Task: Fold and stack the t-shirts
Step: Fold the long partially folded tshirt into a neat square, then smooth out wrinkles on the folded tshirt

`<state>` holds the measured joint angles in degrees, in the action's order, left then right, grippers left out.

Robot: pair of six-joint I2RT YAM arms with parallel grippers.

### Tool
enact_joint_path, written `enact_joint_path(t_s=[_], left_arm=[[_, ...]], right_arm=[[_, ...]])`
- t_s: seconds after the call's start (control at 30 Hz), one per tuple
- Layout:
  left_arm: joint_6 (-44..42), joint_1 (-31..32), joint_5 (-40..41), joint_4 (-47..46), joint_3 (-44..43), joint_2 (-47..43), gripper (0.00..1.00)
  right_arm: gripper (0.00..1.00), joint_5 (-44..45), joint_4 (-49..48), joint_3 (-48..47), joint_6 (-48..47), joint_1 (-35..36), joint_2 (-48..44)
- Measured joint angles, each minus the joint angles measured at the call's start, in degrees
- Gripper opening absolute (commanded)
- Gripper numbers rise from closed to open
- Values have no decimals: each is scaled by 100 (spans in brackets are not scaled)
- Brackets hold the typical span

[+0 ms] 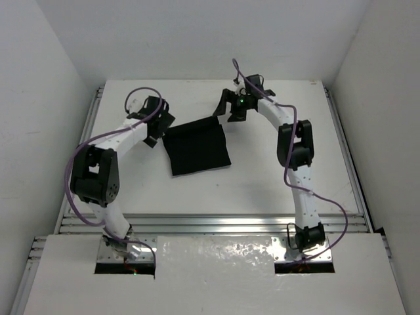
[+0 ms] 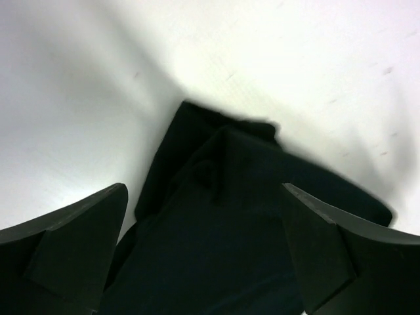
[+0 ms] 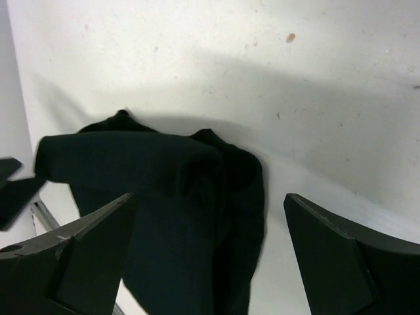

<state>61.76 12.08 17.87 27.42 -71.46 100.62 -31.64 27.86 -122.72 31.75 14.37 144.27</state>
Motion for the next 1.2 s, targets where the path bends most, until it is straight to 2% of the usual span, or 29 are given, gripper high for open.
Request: enact_joint_path(t_s=[0.07, 0.1, 0.13, 0.17, 0.2, 0.23, 0.27, 0.43, 0.63, 0.9, 0.93, 0.97, 1.0, 1.03, 1.1, 1.13, 1.2], left_arm=[[-216, 59, 188, 120, -372, -15, 99], [-321, 83, 267, 109, -511, -52, 97], [-424, 127, 323, 70, -601, -111, 85], [-496, 199, 361, -7, -627, -199, 66], [-588, 295, 369, -90, -603, -315, 25], [-660, 415, 334, -208, -522, -439, 13], [-761, 538, 254, -330, -417, -551, 0], [-935, 883, -348, -603, -131, -485, 0], [-1342, 684, -776, -684, -540, 929, 0], [-1923, 278, -1161, -1425, -599, 1425, 0], [-1989, 240, -1178, -1513, -638, 1482, 6], [-2068, 208, -1198, -1580, -678, 1539, 28], [-2133, 177, -1202, -1626, -715, 1593, 30], [-2173, 142, -1215, -1659, -726, 1633, 27], [-2199, 103, -1231, -1692, -726, 1681, 7], [-2221, 83, -1231, -1690, -723, 1694, 0], [-2273, 13, -1237, -1698, -726, 1749, 0]], right_arm=[[90, -11, -15, 76, -15, -2, -181], [77, -22, -44, 192, -15, -7, -343], [67, -59, -223, 503, -22, -13, -621], [52, -142, -313, 822, -31, -17, -918], [15, -251, -446, 1154, -24, -22, -1215], [3, -369, -577, 1443, -35, -22, -1495], [0, -483, -691, 1644, -17, -17, -1687], [0, -1084, -1241, 2052, -2, 50, -1860], [0, -1733, -1711, 1397, 170, 111, -560], [0, -1919, -2074, 708, 804, 107, 772], [0, -1888, -2065, 625, 883, 98, 820], [0, -1794, -2037, 575, 938, 98, 833], [0, -1694, -2015, 568, 988, 98, 831], [0, -1609, -2015, 588, 1040, 98, 815], [0, -1469, -2166, 839, 1174, 105, 702], [0, -1390, -2269, 1060, 1252, 105, 584], [0, -1261, -2455, 1491, 1403, 103, 341]])
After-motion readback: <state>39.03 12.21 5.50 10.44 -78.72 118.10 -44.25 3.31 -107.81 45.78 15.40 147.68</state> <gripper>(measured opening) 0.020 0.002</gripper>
